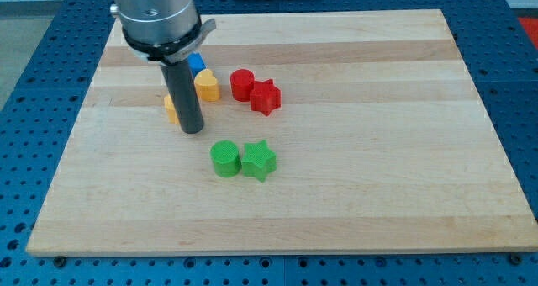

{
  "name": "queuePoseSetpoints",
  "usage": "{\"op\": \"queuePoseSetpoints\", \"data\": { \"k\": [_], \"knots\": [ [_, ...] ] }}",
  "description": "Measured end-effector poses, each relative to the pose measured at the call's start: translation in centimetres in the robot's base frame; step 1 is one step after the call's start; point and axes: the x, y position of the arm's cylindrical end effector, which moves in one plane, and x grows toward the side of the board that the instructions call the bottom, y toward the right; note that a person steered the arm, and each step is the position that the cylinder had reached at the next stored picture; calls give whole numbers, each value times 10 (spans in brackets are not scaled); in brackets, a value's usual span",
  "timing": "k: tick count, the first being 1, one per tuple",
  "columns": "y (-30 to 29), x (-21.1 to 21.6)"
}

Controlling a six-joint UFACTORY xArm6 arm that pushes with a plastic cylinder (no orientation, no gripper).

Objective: Push green star towards the centre of the board

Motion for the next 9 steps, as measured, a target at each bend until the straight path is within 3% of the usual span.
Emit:
{"op": "queuePoseSetpoints", "data": {
  "k": [2,3,5,8,9],
  "knots": [
    [-17,-13],
    [-15,6],
    [-6,88],
    [187,52],
    [203,57]
  ]
}}
